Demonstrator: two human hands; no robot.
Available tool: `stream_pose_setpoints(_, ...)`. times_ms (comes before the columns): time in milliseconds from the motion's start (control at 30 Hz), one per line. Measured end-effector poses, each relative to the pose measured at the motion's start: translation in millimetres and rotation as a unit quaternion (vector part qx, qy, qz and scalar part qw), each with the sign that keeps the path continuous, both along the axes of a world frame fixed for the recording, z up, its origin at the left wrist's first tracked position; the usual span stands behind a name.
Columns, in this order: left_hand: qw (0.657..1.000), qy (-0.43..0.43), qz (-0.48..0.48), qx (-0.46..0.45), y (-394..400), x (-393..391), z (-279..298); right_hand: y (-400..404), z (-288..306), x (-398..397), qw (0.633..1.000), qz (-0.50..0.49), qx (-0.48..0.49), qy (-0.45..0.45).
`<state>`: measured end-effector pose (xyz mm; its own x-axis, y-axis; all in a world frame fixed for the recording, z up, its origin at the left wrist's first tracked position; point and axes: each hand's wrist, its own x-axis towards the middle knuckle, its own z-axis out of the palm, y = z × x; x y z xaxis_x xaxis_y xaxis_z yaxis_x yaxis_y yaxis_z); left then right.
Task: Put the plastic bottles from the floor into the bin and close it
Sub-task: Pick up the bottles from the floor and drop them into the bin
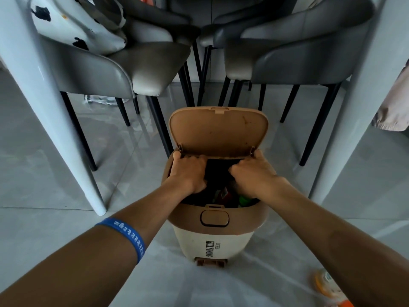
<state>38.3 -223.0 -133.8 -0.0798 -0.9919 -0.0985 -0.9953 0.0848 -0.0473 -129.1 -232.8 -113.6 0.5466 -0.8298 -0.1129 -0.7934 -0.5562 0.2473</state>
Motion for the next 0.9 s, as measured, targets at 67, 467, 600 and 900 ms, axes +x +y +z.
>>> stream_pose_setpoints(67,0.999,0.031,-0.006,-0.02,3.9,3.2,0.0,-1.6,7.0,0.7,0.999,0.008,0.024,-0.02)
stream_pose_setpoints(467,0.998,-0.019,-0.04,-0.05,6.6,18.0,32.3,-8.2,12.2,-2.3,0.996,0.02,0.077,-0.045)
stream_pose_setpoints(600,0.997,0.034,-0.054,-0.051,6.7,1.2,43.7,-7.1,8.1,-24.8,0.981,0.015,0.05,-0.189)
stream_pose_setpoints(900,0.946,0.186,-0.249,-0.092,43.3,-158.3,64.4,81.4,15.3,-176.9,0.904,-0.164,-0.076,-0.387)
